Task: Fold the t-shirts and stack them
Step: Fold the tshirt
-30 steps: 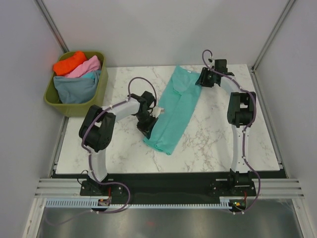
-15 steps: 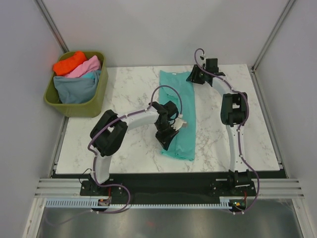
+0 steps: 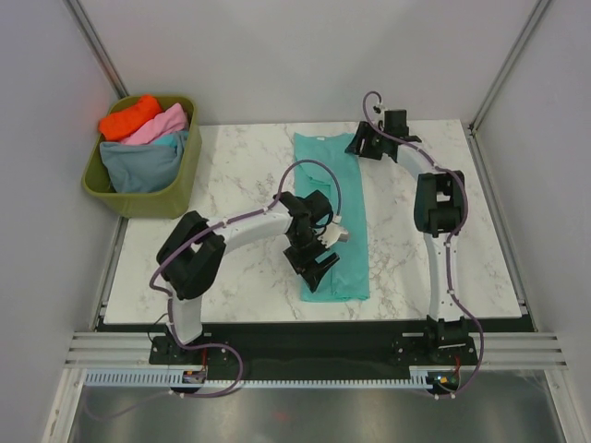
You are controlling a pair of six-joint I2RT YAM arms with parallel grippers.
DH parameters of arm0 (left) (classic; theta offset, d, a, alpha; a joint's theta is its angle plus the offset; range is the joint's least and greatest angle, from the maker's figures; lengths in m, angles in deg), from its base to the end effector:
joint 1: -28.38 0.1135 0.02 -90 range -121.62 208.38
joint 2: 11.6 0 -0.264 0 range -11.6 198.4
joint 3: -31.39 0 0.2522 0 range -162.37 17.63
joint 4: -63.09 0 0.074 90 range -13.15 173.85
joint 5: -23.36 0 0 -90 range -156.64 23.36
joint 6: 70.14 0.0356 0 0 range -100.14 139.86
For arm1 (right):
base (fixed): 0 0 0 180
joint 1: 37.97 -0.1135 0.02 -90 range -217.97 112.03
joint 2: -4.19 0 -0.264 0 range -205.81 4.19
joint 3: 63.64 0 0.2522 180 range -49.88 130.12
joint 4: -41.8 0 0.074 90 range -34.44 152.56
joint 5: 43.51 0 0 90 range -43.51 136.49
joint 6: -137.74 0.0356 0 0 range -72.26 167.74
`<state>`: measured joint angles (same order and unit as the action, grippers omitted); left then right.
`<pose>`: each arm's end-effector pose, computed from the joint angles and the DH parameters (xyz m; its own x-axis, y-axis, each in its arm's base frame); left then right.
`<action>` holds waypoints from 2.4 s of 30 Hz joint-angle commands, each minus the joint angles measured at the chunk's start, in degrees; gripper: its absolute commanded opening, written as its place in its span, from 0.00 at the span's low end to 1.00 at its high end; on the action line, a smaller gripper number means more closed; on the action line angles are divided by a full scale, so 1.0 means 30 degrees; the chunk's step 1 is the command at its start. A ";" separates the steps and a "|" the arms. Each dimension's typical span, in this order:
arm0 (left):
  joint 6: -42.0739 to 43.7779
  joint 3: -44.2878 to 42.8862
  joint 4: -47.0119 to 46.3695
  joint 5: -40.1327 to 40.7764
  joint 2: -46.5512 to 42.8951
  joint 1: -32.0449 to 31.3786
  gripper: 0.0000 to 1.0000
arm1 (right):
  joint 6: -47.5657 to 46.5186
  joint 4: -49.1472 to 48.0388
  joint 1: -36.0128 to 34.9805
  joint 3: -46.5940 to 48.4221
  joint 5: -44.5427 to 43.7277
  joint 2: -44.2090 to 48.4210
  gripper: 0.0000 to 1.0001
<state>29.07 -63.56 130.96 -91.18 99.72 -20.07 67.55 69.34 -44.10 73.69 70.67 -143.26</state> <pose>0.2334 -0.2857 0.1825 -0.5380 0.8266 -0.1652 0.8049 0.4456 -0.3918 0.5703 0.0759 0.1462 -0.7138 0.2343 -0.6600 -0.1891 0.8429 0.5037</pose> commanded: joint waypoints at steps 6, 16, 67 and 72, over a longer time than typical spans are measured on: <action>0.0533 0.1076 0.0304 0.0180 -0.4441 0.1466 0.86 | 0.1007 0.1615 0.1926 -0.8891 0.0162 0.9291 0.70; 0.0533 0.3267 0.0304 0.0180 -0.5878 0.5835 0.86 | 0.5842 0.2349 0.2484 -2.2665 0.5559 1.8971 0.71; -1.7666 1.0924 -1.3265 -0.5533 -0.5350 0.4631 0.02 | 0.5645 0.3637 -0.2029 -2.9035 0.4915 2.2989 0.00; -1.6111 0.8228 -1.2032 -0.5708 -0.5792 0.5980 0.02 | 0.3943 0.4781 -0.1445 -2.6284 0.4683 2.3254 0.00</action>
<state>-24.24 -33.52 92.65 -107.29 85.30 -4.44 83.29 82.56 -49.70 -10.81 84.24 -75.46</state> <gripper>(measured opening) 0.033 0.011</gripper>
